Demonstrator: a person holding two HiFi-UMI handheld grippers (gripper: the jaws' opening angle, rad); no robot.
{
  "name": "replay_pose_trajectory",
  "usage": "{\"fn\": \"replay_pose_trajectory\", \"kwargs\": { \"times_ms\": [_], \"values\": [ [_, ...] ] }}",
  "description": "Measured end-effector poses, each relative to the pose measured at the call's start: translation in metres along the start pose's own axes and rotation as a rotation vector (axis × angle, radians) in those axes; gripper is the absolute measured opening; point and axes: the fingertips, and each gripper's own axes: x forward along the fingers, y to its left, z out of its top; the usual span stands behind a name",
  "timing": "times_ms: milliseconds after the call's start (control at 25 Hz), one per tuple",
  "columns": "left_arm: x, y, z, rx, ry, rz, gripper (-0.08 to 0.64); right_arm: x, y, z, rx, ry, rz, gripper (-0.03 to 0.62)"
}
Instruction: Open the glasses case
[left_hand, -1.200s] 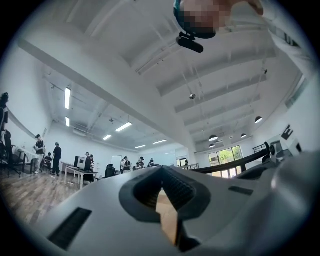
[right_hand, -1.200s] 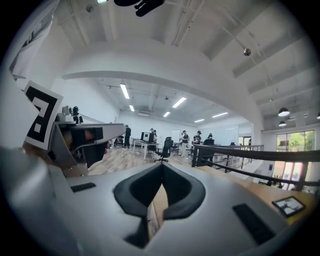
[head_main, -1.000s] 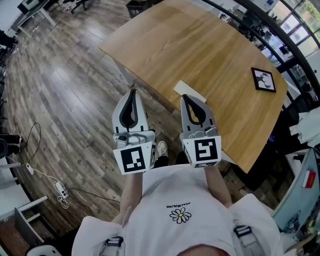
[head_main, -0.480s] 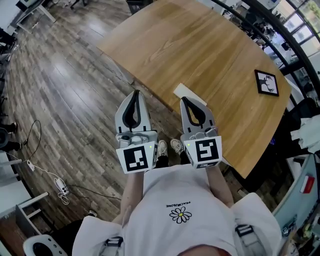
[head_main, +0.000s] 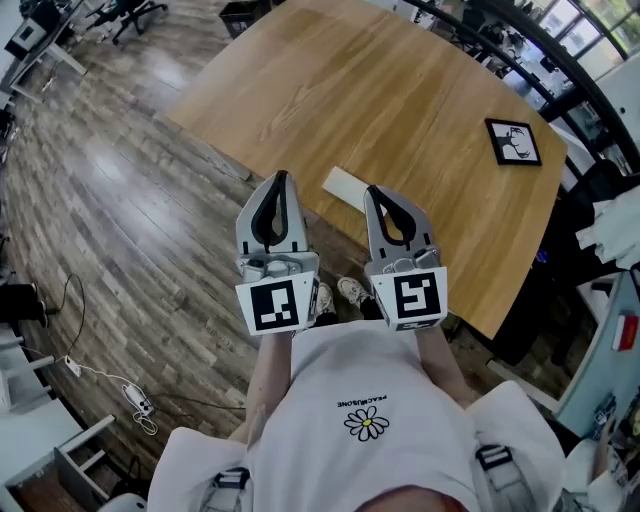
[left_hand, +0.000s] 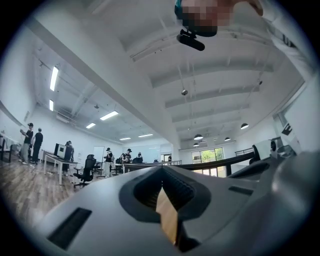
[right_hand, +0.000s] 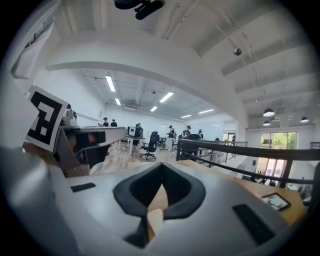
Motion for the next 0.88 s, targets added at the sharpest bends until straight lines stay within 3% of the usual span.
{"fn": "replay_pose_trajectory", "kwargs": {
  "times_ms": [280, 440, 680, 880],
  "values": [
    [0.035, -0.068, 0.004, 0.024, -0.042, -0.177, 0.017, -0.044, -0.076, -0.014, 0.008, 0.013, -0.228, 0.008],
    [0.047, -0.100, 0.007, 0.044, -0.069, -0.236, 0.017, -0.067, -0.110, -0.021, 0.002, 0.014, -0.320, 0.008],
    [0.056, -0.116, -0.001, 0.066, -0.055, -0.260, 0.017, -0.082, -0.128, -0.033, 0.030, 0.018, -0.369, 0.008],
    [0.059, -0.116, -0.006, 0.089, -0.043, -0.254, 0.017, -0.071, -0.127, -0.045, 0.074, 0.025, -0.341, 0.011]
  ]
}}
